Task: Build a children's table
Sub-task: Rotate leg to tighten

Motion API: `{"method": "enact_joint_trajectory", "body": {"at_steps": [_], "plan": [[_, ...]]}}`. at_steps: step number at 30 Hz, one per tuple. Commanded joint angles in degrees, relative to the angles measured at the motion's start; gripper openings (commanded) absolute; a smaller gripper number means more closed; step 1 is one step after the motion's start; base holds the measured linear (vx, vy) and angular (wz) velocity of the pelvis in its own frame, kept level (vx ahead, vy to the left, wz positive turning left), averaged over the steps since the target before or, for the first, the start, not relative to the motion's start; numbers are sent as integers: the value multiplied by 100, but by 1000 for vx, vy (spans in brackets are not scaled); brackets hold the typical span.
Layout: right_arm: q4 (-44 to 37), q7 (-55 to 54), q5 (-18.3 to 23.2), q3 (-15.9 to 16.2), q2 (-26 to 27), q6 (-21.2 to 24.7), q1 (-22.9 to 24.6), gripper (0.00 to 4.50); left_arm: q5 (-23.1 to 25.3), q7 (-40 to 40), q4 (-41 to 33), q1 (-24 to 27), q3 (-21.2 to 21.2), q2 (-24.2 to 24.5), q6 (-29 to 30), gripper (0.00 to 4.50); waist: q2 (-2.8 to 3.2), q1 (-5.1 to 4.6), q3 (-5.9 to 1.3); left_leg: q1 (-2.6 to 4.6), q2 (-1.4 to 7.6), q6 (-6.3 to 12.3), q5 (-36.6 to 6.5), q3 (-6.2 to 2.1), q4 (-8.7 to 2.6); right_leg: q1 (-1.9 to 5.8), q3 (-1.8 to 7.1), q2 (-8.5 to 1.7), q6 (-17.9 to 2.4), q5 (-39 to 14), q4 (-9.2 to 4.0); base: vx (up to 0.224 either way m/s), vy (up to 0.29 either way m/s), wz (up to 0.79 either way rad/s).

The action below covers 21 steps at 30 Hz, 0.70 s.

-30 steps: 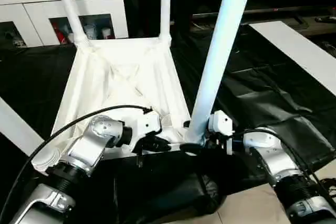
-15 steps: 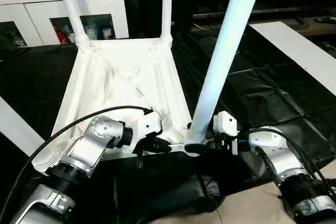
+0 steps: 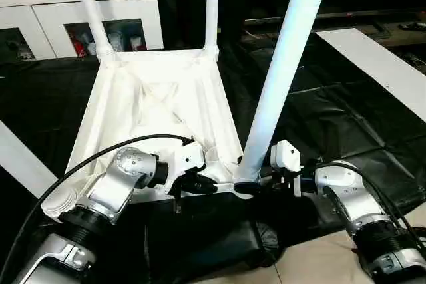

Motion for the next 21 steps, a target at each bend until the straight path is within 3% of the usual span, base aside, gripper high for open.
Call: {"method": "enact_joint_trajectory", "body": {"at_steps": [1,3,5,7,9,10,11,12,14,16,19,21], "plan": [[302,-829,-88,-193,215,214,-52,252,206,490,353,3,-104,-230,209,0,-28,-35,-275,59,107,244,-1319,-32,-363,239,171,-192,-1277,-1101,-339,0,0,0],[452,-1438,-182,-292,421,296,-105,252,374,1002,601,-124,-45,-404,289,0,-36,-79,-228,90,86,20,-1870,-50,-377,179,179,-195,-996,-2134,-427,0,0,0],[636,-2289,-251,-424,756,552,-178,252,506,1647,923,-303,58,-682,555,0,-40,-110,-234,95,71,-70,-2061,-88,-386,169,169,-200,-793,-2566,-467,-50,-3,-1],[764,-3171,-278,-551,1180,894,-276,251,561,2325,1258,-504,205,-1023,835,0,6,-154,-217,112,49,-131,-2239,-102,-386,126,165,-192,-663,-2916,-513,-29,1,-1],[802,-3470,-276,-596,1340,1025,-317,251,582,2516,1361,-570,232,-1132,895,0,-19,-216,-216,114,42,-153,-2460,-141,-401,110,128,-192,-462,-3325,-578,-57,6,-5],[865,-3800,-247,-659,1543,1179,-379,247,598,2708,1475,-654,262,-1256,931,0,-15,-225,-213,96,35,-145,-2492,-153,-406,122,111,-190,-411,-3372,-591,0,0,0],[1009,-4214,-250,-752,1832,1325,-497,234,650,2952,1695,-794,293,-1434,855,0,-21,-263,-203,107,31,-133,-2582,-147,-409,86,105,-182,-372,-3449,-628,0,0,0],[1084,-4324,-393,-680,1892,1270,-562,221,724,2942,1796,-860,225,-1462,686,0,-9,-282,-207,117,18,-146,-2637,-163,-403,79,89,-181,-360,-3496,-633,0,0,0],[1122,-4342,-553,-573,1887,1178,-598,210,766,2887,1853,-895,168,-1463,538,0,22,-339,-226,90,31,-151,-2788,-218,-439,134,31,-200,-321,-3406,-666,0,0,0],[1111,-4377,-610,-567,1887,1153,-602,210,797,2846,1879,-900,122,-1439,386,0,47,-331,-242,93,59,-114,-2795,-231,-459,137,28,-219,-433,-3082,-664,0,0,0],[982,-4256,-577,-598,1874,1060,-529,210,819,2802,1919,-884,103,-1399,225,0,16,-322,-231,103,55,-68,-2817,-201,-459,121,36,-216,-608,-2793,-656,0,0,0],[936,-4246,-410,-764,1901,1099,-515,268,822,2768,2010,-881,109,-1349,10,0,12,-300,-230,99,50,-22,-2716,-184,-455,120,55,-223,-655,-2749,-652,0,0,0]]}}
